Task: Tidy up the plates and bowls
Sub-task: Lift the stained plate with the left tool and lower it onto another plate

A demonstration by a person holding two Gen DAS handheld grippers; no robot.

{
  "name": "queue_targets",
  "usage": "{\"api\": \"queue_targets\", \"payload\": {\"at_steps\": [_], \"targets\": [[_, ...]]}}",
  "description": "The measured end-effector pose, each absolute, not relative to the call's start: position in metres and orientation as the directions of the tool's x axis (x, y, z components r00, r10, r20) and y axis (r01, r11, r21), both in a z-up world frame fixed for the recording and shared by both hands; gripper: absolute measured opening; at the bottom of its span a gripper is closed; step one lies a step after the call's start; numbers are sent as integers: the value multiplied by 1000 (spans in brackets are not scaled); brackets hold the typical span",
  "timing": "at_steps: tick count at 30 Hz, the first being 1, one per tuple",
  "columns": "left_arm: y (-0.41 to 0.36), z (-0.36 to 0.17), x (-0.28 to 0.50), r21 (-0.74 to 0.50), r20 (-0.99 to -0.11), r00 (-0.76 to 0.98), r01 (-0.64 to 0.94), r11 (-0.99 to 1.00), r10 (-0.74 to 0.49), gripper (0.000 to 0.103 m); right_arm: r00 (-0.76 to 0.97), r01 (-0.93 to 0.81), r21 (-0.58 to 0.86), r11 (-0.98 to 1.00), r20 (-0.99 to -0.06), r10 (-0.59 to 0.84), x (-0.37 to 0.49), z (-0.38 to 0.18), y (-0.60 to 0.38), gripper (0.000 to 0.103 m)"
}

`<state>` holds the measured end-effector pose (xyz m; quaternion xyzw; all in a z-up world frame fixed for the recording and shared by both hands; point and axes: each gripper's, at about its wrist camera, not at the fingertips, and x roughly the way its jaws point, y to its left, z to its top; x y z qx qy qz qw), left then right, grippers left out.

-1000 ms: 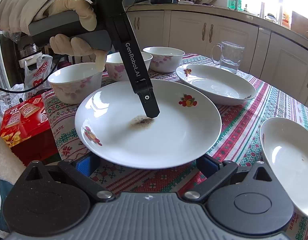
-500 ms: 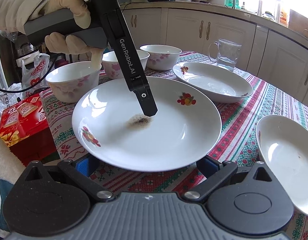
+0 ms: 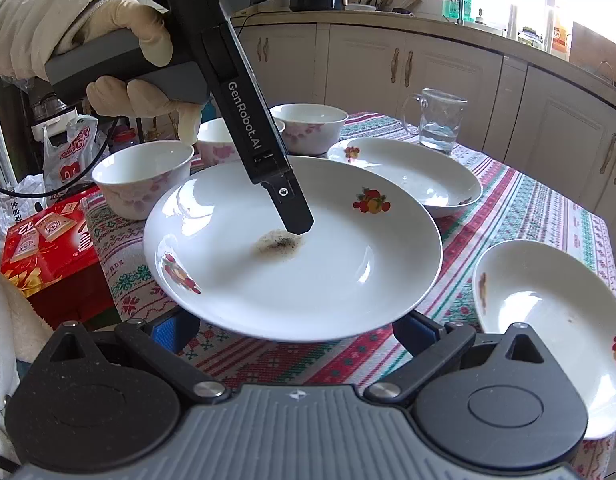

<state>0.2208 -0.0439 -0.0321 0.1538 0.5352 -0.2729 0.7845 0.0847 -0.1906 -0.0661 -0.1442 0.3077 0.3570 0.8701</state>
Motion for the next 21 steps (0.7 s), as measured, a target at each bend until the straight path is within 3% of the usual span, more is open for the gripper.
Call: {"api": "queue_targets", "payload": {"at_steps": [21], "targets": [[-136, -17, 265, -44, -906, 277, 690, 722, -320, 77, 645, -616, -61, 785, -610, 459, 106, -46, -274, 103]]}}
